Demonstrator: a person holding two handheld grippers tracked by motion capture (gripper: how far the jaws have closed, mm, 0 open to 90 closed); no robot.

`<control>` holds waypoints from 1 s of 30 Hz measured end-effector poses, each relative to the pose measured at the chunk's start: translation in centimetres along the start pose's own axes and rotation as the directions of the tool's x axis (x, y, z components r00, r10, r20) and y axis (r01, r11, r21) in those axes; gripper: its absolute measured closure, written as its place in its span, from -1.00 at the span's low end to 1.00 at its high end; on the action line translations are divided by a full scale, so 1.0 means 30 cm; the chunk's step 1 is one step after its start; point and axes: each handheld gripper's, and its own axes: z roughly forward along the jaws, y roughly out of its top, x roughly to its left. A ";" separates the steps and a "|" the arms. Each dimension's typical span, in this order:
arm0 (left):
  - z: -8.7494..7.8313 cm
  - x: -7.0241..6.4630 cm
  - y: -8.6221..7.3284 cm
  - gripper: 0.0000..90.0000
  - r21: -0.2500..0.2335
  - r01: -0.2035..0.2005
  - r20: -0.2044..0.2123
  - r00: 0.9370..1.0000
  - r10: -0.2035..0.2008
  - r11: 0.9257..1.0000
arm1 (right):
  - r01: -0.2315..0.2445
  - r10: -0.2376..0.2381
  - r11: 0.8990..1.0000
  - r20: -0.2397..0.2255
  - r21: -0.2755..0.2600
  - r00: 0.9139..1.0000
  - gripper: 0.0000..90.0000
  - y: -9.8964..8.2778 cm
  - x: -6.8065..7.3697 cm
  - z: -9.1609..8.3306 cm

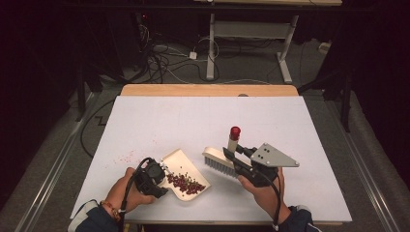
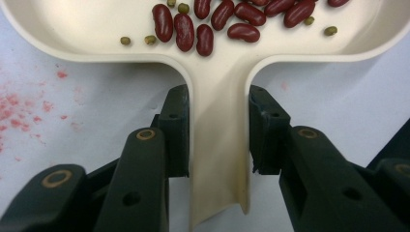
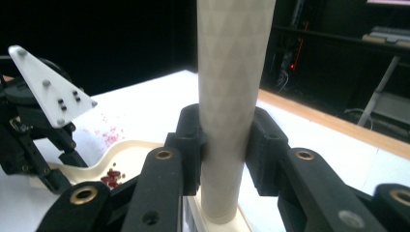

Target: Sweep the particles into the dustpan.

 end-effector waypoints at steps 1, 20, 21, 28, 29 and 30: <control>0.000 0.003 -0.001 0.42 -0.001 0.003 -0.001 1.000 -0.003 1.000 | 0.001 -0.001 1.000 0.001 0.007 1.000 0.57 0.000 -0.005 0.000; 0.006 0.054 -0.015 0.42 -0.069 0.060 0.003 0.998 -0.060 0.996 | -0.016 0.016 1.000 0.009 0.009 1.000 0.57 0.011 -0.121 -0.055; 0.006 0.055 -0.016 0.42 -0.072 0.061 0.000 0.998 -0.061 0.996 | -0.021 0.021 1.000 0.012 0.009 1.000 0.57 0.011 -0.129 -0.062; 0.005 0.073 -0.027 0.42 -0.103 0.118 -0.031 0.992 -0.122 0.988 | -0.048 0.048 0.998 0.005 0.028 0.999 0.57 0.024 -0.181 -0.133; 0.005 0.080 -0.031 0.42 -0.112 0.131 -0.033 0.990 -0.136 0.985 | -0.055 0.055 0.998 -0.004 0.032 0.998 0.57 0.027 -0.191 -0.147; 0.004 0.087 -0.035 0.42 -0.120 0.143 -0.038 0.988 -0.148 0.982 | -0.058 0.059 0.998 -0.014 0.034 0.998 0.57 0.030 -0.202 -0.161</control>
